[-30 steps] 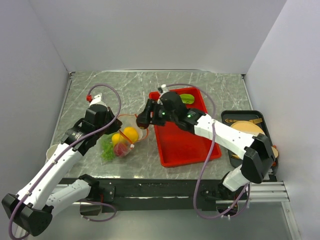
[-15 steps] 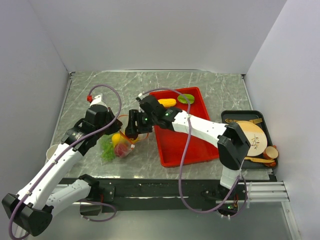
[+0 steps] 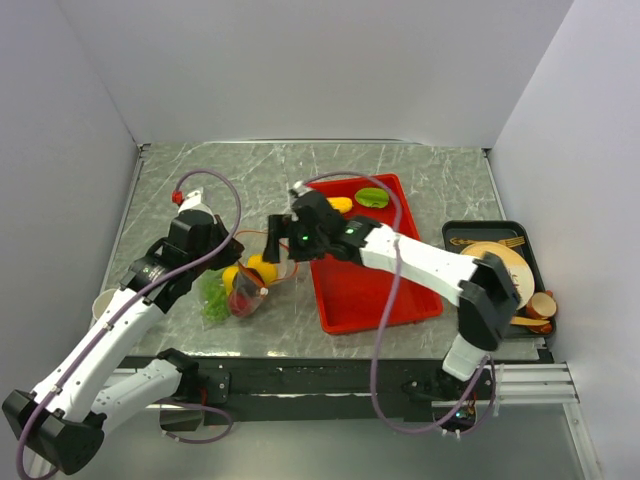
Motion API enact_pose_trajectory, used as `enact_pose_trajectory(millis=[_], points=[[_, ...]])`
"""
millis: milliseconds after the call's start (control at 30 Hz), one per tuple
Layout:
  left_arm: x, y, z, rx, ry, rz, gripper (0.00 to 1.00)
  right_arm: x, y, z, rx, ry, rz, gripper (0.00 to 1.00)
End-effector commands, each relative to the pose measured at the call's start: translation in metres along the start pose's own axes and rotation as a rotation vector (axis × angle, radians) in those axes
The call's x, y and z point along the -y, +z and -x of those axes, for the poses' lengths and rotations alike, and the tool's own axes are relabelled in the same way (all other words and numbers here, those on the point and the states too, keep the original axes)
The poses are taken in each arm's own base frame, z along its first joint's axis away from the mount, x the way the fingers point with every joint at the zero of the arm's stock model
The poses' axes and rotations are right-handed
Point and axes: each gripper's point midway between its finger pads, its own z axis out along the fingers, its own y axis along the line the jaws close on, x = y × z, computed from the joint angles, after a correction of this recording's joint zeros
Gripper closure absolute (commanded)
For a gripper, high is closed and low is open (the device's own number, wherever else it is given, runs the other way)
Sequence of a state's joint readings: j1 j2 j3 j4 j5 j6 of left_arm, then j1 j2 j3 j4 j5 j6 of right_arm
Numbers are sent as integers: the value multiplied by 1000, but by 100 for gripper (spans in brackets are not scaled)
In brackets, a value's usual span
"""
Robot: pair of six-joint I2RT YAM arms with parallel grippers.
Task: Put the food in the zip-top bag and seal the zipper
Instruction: Place the fake fruit in the zipper food storage bag, then pick up the fake fruit from the bin.
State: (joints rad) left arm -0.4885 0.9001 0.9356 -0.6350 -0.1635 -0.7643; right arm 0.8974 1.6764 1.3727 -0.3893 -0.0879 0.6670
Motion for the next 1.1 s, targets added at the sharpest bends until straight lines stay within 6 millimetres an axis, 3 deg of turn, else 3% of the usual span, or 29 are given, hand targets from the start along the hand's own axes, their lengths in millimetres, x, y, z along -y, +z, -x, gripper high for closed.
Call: enact_pose_trajectory(millis=[0, 67, 100, 267, 467, 500, 567, 600, 667, 700, 767, 1067], points=[[6, -6, 11, 47, -16, -29, 99, 68, -55, 55, 267, 131, -256, 0], [6, -4, 10, 43, -14, -27, 99, 106, -61, 67, 289, 209, -327, 0], [7, -3, 10, 41, -13, -27, 99, 124, -60, 63, 266, 243, -376, 0], [7, -4, 11, 42, -7, -26, 99, 189, -59, 71, 272, 401, -507, 0], [7, -8, 13, 50, -10, -27, 99, 206, -29, 93, 288, 619, -420, 0], [6, -9, 14, 53, -12, -22, 99, 204, -26, 109, 326, 661, -393, 0], [5, -11, 15, 60, -15, -20, 99, 210, -10, 116, 334, 699, -402, 0], [4, -11, 15, 62, -19, -17, 99, 206, -7, 129, 355, 731, -391, 0], [4, -13, 14, 64, -23, -24, 99, 212, 12, 131, 333, 761, -408, 0], [5, -13, 14, 64, -26, -26, 99, 207, 13, 146, 351, 770, -391, 0], [4, -15, 14, 65, -26, -25, 99, 206, 25, 154, 345, 786, -388, 0], [0, -16, 15, 75, -20, -11, 99, 220, 67, 162, 273, 807, -429, 0]])
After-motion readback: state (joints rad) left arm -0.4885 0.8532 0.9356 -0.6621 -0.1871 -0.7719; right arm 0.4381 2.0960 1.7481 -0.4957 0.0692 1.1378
